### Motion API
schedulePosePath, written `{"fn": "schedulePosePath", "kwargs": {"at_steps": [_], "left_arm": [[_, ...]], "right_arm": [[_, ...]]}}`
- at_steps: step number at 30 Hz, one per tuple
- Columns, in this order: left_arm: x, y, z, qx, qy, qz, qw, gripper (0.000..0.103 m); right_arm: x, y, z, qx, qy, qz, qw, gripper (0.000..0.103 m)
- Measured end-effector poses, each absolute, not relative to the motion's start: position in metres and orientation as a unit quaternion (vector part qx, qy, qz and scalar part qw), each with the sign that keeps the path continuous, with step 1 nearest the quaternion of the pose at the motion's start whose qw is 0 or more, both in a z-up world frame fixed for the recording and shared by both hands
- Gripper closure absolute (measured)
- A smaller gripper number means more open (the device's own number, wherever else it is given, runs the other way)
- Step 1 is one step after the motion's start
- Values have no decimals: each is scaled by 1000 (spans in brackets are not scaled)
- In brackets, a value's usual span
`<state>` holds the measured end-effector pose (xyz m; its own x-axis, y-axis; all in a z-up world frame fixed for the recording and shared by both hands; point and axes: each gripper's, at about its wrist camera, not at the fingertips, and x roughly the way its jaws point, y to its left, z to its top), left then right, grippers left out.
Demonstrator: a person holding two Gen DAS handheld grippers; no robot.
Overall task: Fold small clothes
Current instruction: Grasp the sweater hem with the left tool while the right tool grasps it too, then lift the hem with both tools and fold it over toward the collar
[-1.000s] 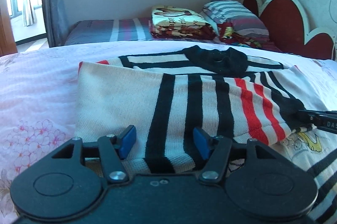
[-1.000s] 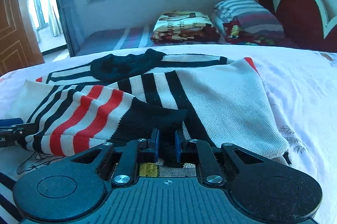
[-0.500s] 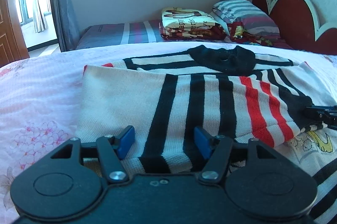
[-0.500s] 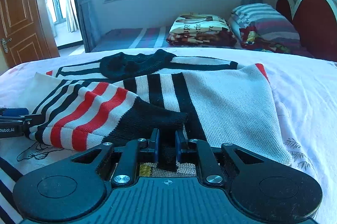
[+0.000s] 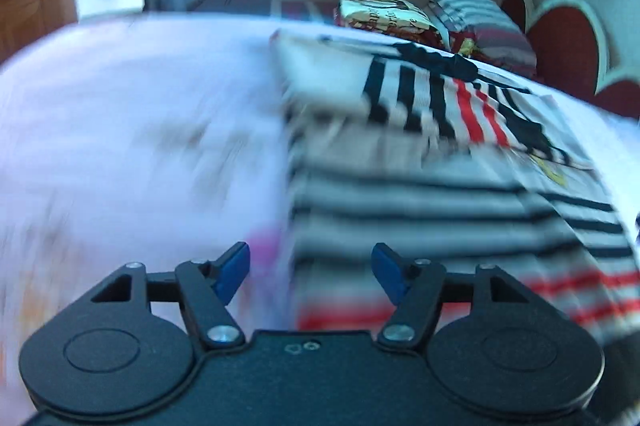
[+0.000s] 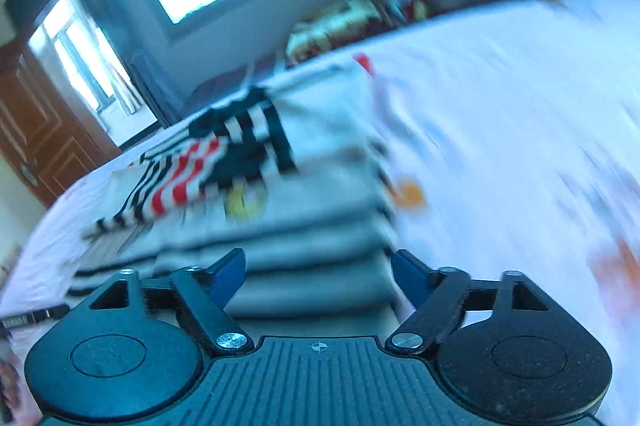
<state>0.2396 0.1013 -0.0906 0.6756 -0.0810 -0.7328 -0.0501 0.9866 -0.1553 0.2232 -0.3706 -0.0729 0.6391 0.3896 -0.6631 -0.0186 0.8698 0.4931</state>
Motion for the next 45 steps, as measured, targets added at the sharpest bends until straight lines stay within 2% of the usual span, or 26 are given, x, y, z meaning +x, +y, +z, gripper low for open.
{"fn": "schedulePosePath", "kwargs": {"at_steps": [1, 3, 5, 12, 16, 19, 21, 22, 26, 29, 30, 31, 33, 38, 42, 45], "left_arm": [[221, 110, -93, -99, 403, -11, 910, 38], [190, 122, -95, -140, 402, -29, 904, 39], [167, 129, -95, -187, 406, -61, 893, 40], [129, 128, -113, -332, 432, -141, 827, 44], [134, 126, -123, -371, 428, -147, 811, 44], [155, 126, -128, -381, 433, -155, 802, 51], [165, 124, -129, -383, 436, -163, 798, 52], [168, 123, -129, -383, 438, -165, 796, 52], [159, 114, -127, -370, 439, -172, 800, 52], [150, 108, -127, -353, 427, -170, 815, 53], [150, 107, -128, -352, 425, -168, 817, 55], [152, 106, -128, -351, 426, -162, 818, 60], [158, 106, -125, -322, 439, -133, 828, 97], [135, 117, -94, -354, 349, -164, 852, 97], [138, 122, -127, -342, 408, -117, 838, 97], [134, 128, -138, -381, 398, -111, 827, 97]], "right_arm": [[207, -379, -74, 245, 419, 118, 866, 29], [178, -393, -80, 287, 438, 119, 844, 41], [149, -402, -86, 321, 447, 124, 826, 46], [103, -392, -86, 370, 454, 160, 794, 47], [112, -382, -94, 385, 453, 171, 786, 47], [126, -383, -100, 412, 448, 172, 775, 47], [132, -385, -103, 428, 445, 173, 767, 47], [135, -386, -105, 433, 446, 174, 764, 50], [132, -385, -110, 422, 468, 176, 756, 79], [128, -386, -112, 418, 472, 175, 756, 84], [129, -385, -111, 411, 473, 174, 760, 86], [131, -382, -110, 396, 475, 170, 767, 98], [133, -381, -101, 385, 463, 174, 779, 98], [120, -389, -49, 363, 385, 221, 819, 98], [126, -388, -88, 347, 451, 178, 803, 98], [121, -389, -98, 381, 442, 171, 794, 98]]}}
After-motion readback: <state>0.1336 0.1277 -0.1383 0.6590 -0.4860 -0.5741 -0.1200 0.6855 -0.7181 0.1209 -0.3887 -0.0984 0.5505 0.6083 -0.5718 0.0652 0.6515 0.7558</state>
